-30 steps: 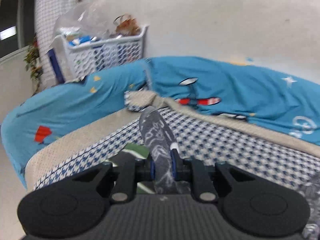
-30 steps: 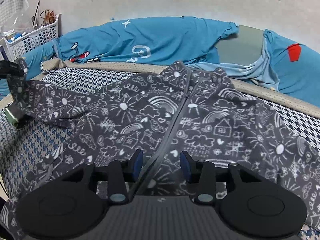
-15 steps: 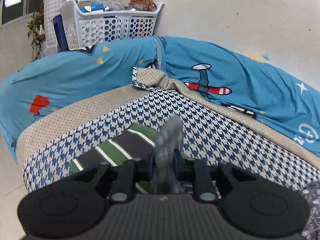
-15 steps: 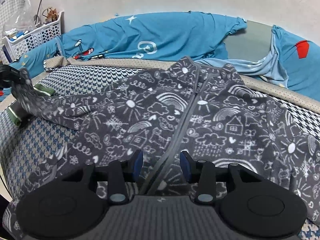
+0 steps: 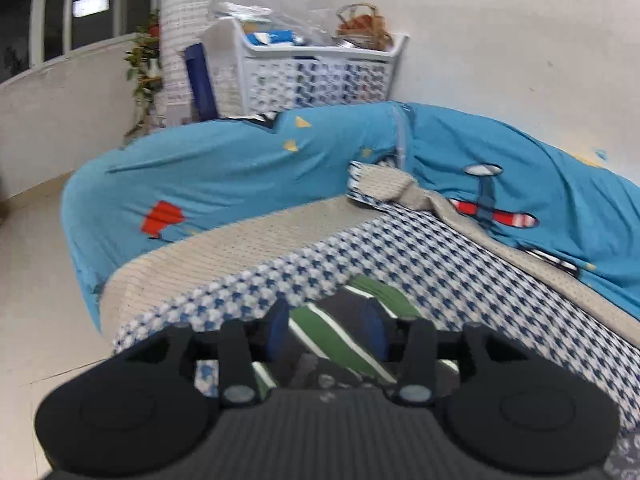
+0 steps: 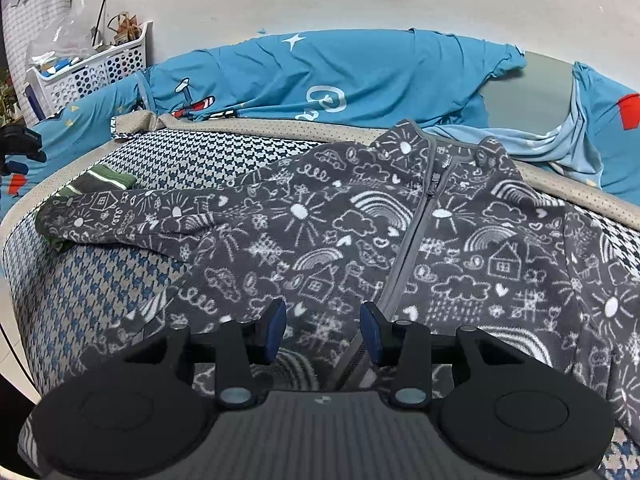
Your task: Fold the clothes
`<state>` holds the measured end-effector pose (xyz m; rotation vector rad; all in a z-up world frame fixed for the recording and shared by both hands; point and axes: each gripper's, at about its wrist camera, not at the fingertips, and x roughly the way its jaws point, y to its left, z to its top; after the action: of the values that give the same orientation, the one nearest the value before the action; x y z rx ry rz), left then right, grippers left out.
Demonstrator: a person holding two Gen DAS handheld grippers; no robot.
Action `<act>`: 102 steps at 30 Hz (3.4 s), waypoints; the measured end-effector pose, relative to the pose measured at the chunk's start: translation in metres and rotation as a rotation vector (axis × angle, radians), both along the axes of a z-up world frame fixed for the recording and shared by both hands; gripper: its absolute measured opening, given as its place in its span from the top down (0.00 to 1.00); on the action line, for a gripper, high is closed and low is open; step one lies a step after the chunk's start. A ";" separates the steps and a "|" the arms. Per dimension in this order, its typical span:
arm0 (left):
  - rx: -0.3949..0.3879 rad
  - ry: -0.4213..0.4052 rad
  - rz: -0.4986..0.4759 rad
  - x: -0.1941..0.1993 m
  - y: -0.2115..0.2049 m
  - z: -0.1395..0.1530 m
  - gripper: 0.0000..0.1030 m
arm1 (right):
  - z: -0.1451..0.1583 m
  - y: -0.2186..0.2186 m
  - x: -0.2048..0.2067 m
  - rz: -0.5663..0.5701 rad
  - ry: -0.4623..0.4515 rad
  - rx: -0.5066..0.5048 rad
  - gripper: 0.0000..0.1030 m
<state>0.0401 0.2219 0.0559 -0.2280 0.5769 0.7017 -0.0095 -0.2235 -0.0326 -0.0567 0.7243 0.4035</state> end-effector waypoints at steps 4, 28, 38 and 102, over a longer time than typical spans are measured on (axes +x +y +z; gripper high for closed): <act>-0.058 0.015 -0.082 0.007 -0.013 -0.006 0.58 | 0.000 0.001 0.001 0.001 -0.002 0.010 0.61; -0.235 0.076 -0.726 0.086 -0.182 -0.053 0.30 | -0.001 0.007 0.014 -0.026 -0.012 0.054 0.62; -0.221 0.149 -0.853 0.120 -0.222 -0.076 0.30 | 0.000 0.000 0.020 -0.042 0.008 0.084 0.61; 0.576 0.115 -1.303 0.013 -0.334 -0.122 0.91 | 0.019 0.024 0.112 0.044 -0.102 0.206 0.67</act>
<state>0.0530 -0.1118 -0.0662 0.6991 0.4843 -0.4120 0.1022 -0.1991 -0.0138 0.1006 0.5788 0.5114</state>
